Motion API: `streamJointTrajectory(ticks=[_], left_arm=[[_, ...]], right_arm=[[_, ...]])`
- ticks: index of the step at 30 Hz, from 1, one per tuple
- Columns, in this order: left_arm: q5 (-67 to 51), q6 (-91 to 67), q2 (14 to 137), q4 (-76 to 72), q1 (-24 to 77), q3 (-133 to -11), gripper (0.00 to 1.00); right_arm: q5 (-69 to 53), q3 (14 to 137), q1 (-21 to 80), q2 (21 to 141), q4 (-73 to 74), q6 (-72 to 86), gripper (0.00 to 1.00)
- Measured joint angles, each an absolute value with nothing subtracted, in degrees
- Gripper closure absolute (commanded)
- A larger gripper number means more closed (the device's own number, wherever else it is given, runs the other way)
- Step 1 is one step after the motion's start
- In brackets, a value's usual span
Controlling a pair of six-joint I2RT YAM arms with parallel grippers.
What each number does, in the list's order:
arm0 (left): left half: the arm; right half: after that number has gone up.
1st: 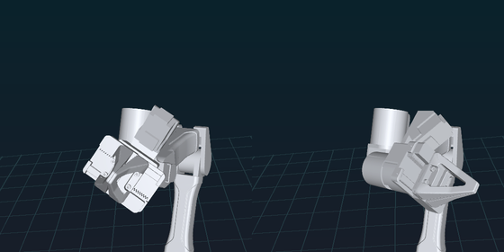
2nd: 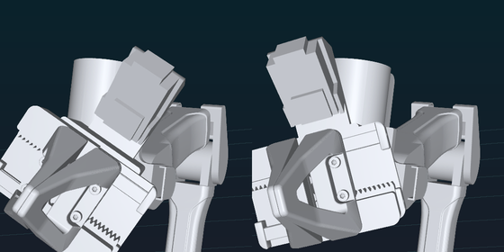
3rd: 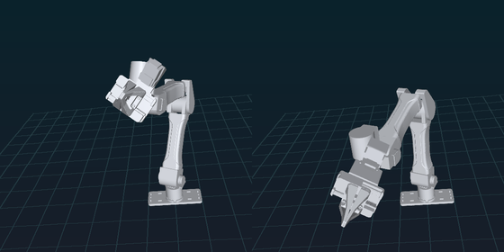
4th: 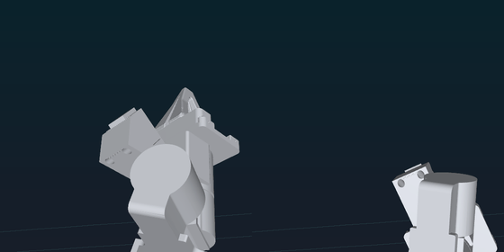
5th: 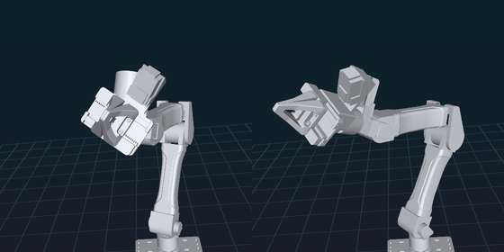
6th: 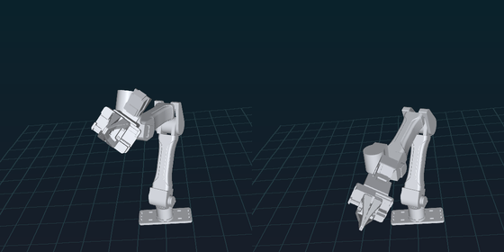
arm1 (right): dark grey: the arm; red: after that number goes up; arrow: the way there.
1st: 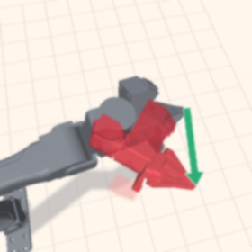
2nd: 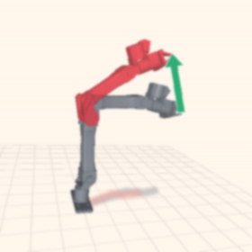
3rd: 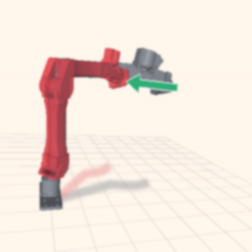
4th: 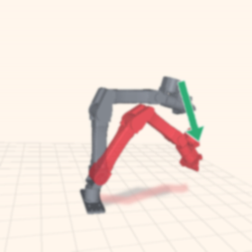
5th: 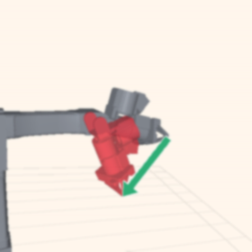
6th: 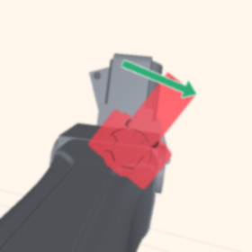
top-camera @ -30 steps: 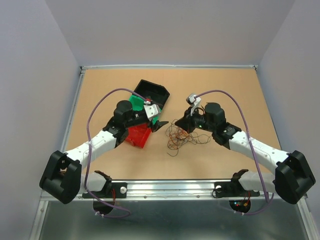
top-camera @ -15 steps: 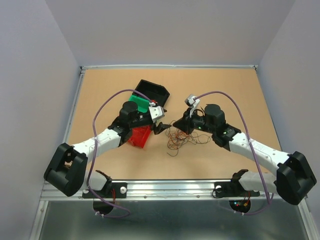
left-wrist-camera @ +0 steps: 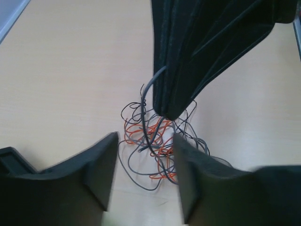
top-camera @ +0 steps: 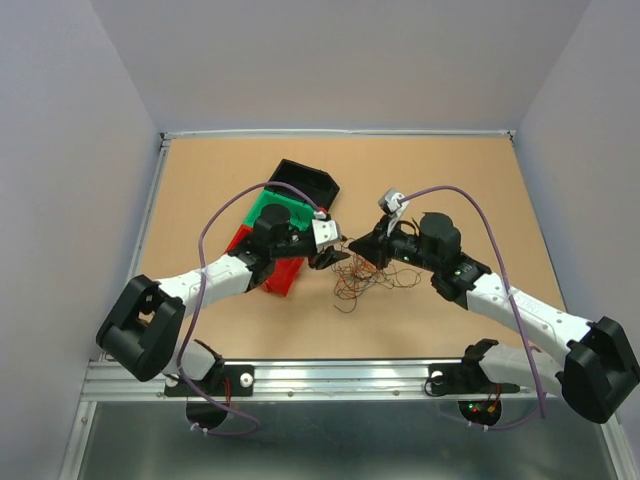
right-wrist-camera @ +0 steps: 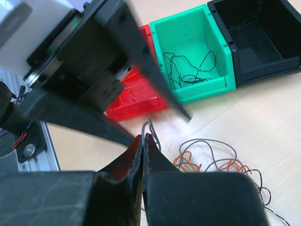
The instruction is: Untangle the cables
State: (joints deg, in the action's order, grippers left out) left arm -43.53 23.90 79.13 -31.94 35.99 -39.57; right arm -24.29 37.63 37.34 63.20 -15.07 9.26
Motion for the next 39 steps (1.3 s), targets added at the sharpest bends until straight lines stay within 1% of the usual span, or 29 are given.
streamJointTrajectory(ticks=[1, 3, 4, 5, 6, 7, 9, 11, 12, 13, 15, 18, 21, 27, 29, 32, 36, 37, 39], left_arm=[[-43.5, 24.1, 79.3, -31.6, 36.4, -39.7, 0.65], [-43.5, 24.5, 79.8, -31.0, 37.1, -40.4, 0.77], [-43.4, 24.5, 80.0, -30.7, 37.2, -40.6, 0.83], [-43.3, 24.6, 80.0, -30.4, 37.4, -40.9, 0.94], [-43.2, 24.8, 80.0, -30.3, 37.4, -41.1, 0.99], [-42.9, 24.8, 80.0, -30.2, 37.4, -41.4, 1.0], [-42.2, 24.7, 79.9, -30.0, 37.4, -41.6, 1.0], [-40.8, 24.6, 79.7, -29.3, 37.4, -41.9, 1.0], [-40.2, 24.6, 79.5, -28.8, 37.4, -42.2, 1.0], [-39.7, 24.5, 79.2, -28.4, 37.3, -42.4, 1.0], [-38.4, 24.3, 78.2, -26.7, 37.0, -43.4, 1.0], [-37.4, 23.9, 76.1, -24.2, 36.7, -45.1, 1.0], [-36.3, 23.2, 72.1, -21.5, 36.6, -47.0, 1.0], [-34.0, 21.5, 65.9, -16.4, 36.5, -53.1, 1.0], [-34.0, 20.7, 64.9, -14.4, 36.5, -56.0, 1.0], [-33.9, 19.6, 64.7, -12.1, 36.5, -61.1, 1.0], [-31.7, 18.6, 64.8, -8.9, 36.5, -70.4, 1.0], [-30.7, 18.5, 64.9, -7.8, 36.5, -73.2, 1.0], [-28.8, 18.3, 65.9, -5.5, 36.5, -79.4, 1.0]], right_arm=[[-24.3, 37.6, 37.3, 63.2, -15.2, 9.3, 0.99], [-24.3, 37.5, 37.3, 63.1, -15.4, 9.2, 0.98], [-24.3, 37.4, 37.3, 63.1, -15.4, 9.2, 0.94], [-24.2, 37.3, 37.3, 63.1, -15.4, 9.3, 0.82], [-24.2, 37.2, 37.3, 63.1, -15.5, 9.1, 0.82], [-24.2, 37.1, 37.3, 63.1, -15.6, 9.2, 0.65], [-24.1, 36.8, 37.3, 63.1, -15.7, 8.8, 0.47], [-23.8, 36.4, 37.3, 63.1, -15.7, 8.6, 0.36], [-23.7, 36.3, 37.3, 63.1, -15.9, 8.8, 0.25], [-23.5, 36.1, 37.4, 63.0, -16.1, 8.4, 0.22], [-23.0, 35.3, 37.5, 62.8, -16.6, 8.1, 0.17], [-22.3, 34.1, 37.6, 62.6, -17.5, 7.5, 0.16], [-21.4, 33.6, 37.6, 62.8, -17.7, 6.8, 0.18], [-24.4, 33.6, 37.6, 65.3, -20.3, 3.8, 0.19], [-26.8, 33.6, 37.6, 68.0, -23.1, 2.8, 0.24], [-30.4, 33.9, 37.6, 74.2, -26.4, 2.1, 0.27], [-33.5, 35.6, 37.6, 82.9, -27.7, 1.7, 0.34], [-33.9, 36.8, 37.6, 85.7, -27.8, 1.7, 0.38], [-34.3, 38.8, 37.6, 89.1, -28.0, 1.6, 0.4]])
